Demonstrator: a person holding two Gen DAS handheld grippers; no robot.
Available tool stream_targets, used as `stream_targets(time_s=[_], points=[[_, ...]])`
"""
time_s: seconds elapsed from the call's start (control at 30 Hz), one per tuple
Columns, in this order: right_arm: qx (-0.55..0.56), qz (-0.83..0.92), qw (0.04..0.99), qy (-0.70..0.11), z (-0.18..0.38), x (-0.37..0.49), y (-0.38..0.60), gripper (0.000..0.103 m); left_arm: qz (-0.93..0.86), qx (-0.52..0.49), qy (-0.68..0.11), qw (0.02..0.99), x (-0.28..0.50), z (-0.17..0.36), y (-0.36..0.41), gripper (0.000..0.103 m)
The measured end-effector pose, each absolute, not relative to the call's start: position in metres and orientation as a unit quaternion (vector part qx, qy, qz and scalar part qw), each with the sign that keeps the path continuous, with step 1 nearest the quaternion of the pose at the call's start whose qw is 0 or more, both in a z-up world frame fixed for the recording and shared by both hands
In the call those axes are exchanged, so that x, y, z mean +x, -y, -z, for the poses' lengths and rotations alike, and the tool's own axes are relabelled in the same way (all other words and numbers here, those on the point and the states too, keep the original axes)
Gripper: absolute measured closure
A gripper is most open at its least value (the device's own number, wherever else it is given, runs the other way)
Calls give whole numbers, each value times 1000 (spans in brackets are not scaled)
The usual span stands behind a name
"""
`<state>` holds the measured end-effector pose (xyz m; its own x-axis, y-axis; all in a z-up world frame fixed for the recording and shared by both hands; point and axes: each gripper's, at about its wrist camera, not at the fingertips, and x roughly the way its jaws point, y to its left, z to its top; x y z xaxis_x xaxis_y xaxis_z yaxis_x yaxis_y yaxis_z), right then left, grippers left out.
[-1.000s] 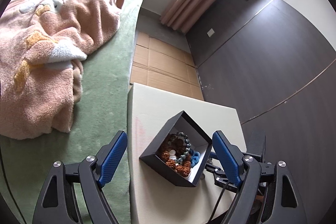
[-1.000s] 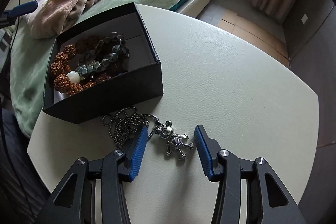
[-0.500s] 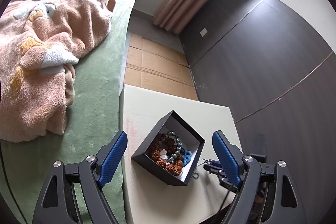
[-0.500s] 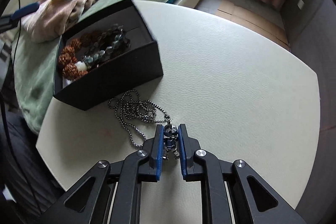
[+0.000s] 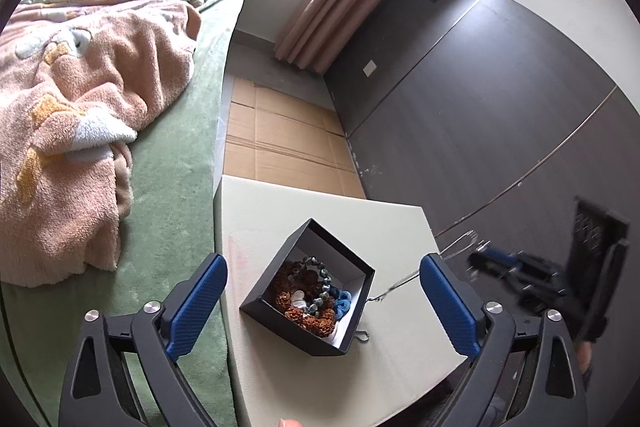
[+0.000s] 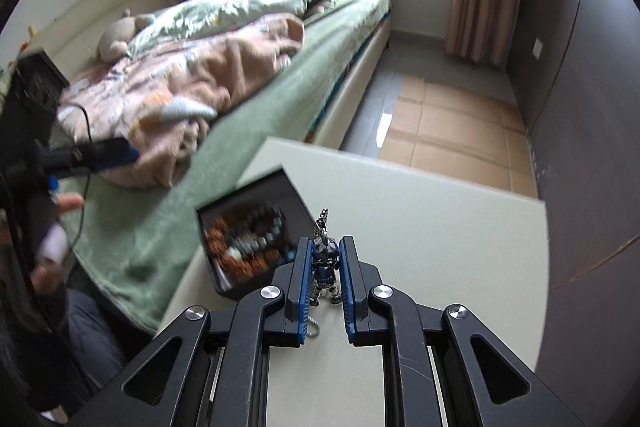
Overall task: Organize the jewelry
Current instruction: 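Lift the silver robot pendant necklace high with the right tool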
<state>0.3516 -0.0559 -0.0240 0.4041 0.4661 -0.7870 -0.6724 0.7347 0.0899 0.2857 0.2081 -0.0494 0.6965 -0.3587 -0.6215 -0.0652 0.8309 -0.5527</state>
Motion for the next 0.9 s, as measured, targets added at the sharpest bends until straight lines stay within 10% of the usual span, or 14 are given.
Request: stream_targets(time_s=[0.47, 0.9], points=[[-139, -344, 883, -288, -134, 319, 17, 89, 90, -278, -365, 884, 279, 43, -210, 1], [-155, -338, 892, -259, -172, 315, -10, 89, 81, -290, -359, 883, 275, 42, -223, 1]])
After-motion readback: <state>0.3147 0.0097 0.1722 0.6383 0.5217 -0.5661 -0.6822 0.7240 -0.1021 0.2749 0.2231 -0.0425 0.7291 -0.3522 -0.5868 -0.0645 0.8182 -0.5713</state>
